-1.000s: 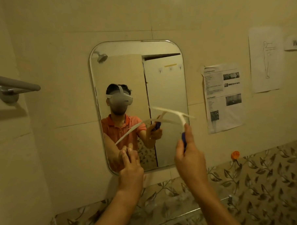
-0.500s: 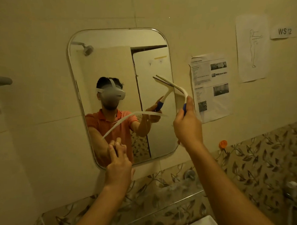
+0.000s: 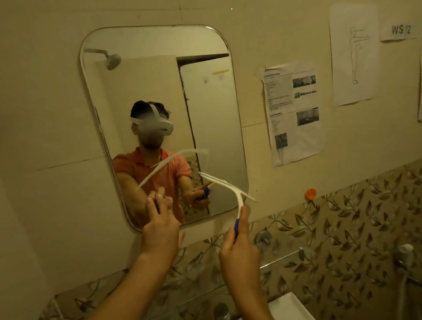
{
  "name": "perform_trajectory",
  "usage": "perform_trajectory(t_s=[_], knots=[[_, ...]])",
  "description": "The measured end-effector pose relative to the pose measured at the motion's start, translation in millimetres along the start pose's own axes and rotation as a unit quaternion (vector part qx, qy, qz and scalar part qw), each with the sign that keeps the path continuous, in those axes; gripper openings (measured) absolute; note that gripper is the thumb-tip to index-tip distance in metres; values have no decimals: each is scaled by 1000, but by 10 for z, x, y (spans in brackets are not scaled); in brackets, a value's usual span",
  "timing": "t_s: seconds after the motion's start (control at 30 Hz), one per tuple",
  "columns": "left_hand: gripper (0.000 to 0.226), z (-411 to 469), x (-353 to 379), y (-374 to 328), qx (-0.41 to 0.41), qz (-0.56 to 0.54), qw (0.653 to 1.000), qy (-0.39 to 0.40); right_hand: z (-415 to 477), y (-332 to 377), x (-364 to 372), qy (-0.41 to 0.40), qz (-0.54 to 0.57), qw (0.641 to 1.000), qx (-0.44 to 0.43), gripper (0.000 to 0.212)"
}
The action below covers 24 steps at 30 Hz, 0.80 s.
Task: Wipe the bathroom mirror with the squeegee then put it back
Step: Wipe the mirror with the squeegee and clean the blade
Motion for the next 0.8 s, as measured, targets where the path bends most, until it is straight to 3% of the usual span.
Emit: perform_trajectory(t_s=[0.17, 0.37, 0.6, 0.8], knots=[[100, -47, -108, -27, 5, 3, 1000, 5, -13, -1, -141, 8, 63, 998, 6, 64], [99, -49, -128, -49, 5, 10, 1000, -14, 205, 552, -542, -51, 125, 988, -68, 61], [89, -40, -97, -26, 18, 18, 999, -20, 857, 1170, -671, -59, 73, 991, -97, 61], [89, -34, -52, -1, 17, 35, 999, -32, 634, 1090, -388, -61, 15, 994, -88, 65]])
Point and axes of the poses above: each hand's wrist, its own z-axis towards the middle knuckle, its own x-axis out of the palm, y = z × x, the point moved 1 cm from there along z, towards the middle knuckle, and after that the axes turned 4 degrees about y, right-handed, at the moved point
